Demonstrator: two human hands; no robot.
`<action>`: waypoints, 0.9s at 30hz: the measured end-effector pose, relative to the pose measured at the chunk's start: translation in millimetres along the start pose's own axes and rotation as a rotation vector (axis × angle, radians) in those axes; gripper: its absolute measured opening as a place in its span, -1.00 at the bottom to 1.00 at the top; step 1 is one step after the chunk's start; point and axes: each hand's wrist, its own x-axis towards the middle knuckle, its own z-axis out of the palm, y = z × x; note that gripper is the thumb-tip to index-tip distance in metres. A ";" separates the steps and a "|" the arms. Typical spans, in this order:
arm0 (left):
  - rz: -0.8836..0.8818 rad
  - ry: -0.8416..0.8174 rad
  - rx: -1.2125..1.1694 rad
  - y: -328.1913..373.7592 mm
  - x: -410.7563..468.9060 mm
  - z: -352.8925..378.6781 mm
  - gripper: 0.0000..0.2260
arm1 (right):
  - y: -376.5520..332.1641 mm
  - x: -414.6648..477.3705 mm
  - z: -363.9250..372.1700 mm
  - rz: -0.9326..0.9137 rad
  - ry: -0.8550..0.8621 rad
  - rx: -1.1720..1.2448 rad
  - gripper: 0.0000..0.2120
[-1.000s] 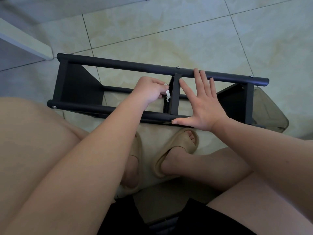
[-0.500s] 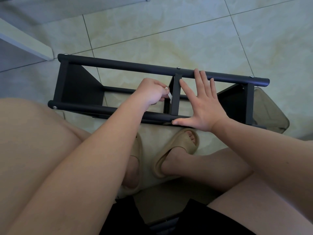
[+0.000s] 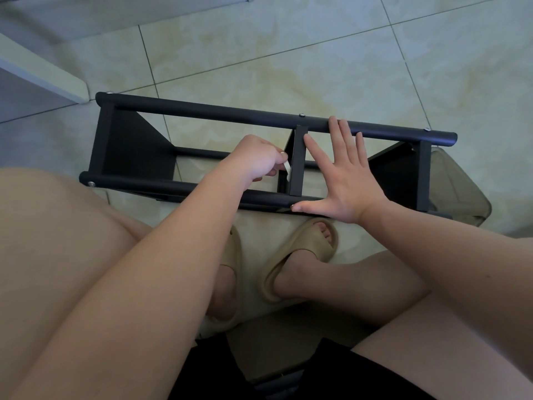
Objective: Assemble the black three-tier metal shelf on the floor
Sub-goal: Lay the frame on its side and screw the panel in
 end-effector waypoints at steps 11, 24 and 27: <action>-0.036 -0.021 0.001 -0.3 1.5 6.4 -0.94 | -0.3 0.2 -0.4 0.004 -0.011 -0.001 0.19; -0.060 -0.089 0.093 -0.9 3.1 4.1 -0.86 | -0.3 0.1 -1.0 -0.003 -0.006 -0.006 0.19; -0.046 -0.115 0.100 -2.2 1.9 0.9 -0.84 | -0.4 0.2 -0.4 -0.001 -0.009 -0.008 0.19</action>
